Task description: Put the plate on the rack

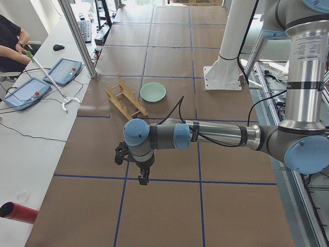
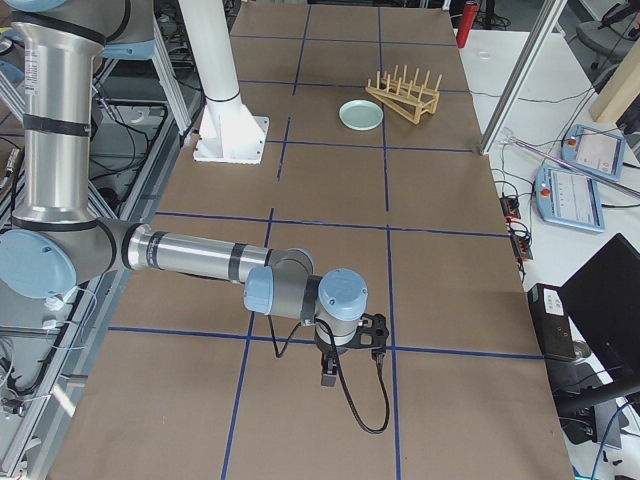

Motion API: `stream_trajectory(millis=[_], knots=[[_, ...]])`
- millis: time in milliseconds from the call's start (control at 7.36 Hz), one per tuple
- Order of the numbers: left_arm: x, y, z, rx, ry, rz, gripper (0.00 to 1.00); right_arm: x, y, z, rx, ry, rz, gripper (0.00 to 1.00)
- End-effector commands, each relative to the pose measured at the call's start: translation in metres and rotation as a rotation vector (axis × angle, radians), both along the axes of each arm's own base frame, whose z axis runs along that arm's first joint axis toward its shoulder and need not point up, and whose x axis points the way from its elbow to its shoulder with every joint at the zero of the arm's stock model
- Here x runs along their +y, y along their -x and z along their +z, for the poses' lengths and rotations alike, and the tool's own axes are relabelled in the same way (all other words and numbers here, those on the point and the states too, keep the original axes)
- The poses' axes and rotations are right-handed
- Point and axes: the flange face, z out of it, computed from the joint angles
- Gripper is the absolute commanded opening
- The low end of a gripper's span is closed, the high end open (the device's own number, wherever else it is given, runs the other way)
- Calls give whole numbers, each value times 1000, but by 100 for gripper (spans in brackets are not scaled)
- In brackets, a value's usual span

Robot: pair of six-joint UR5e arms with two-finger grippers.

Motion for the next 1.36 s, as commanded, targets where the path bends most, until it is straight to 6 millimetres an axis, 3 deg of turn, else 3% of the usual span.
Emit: stream_trajectory(millis=[0,408,680,816,951,1223], knots=[[-1,0,-6,3,-13,1,100,1,0,0,0,1,0,100],[-7,-4,-23,1,-58,-2,100,0,0,1,0,1,0,100],[-16,-15,-45,40,-41,-113,100,0,0,0,0,0,0,100],[-23,-43,-57,81,-44,-136,100,0,0,1,0,1,0,100],[-28,-85,-82,107,-27,-181,100,0,0,0,0,0,0,100],[-26,-142,-126,159,55,-247,100,1,0,1,0,3,0,100]])
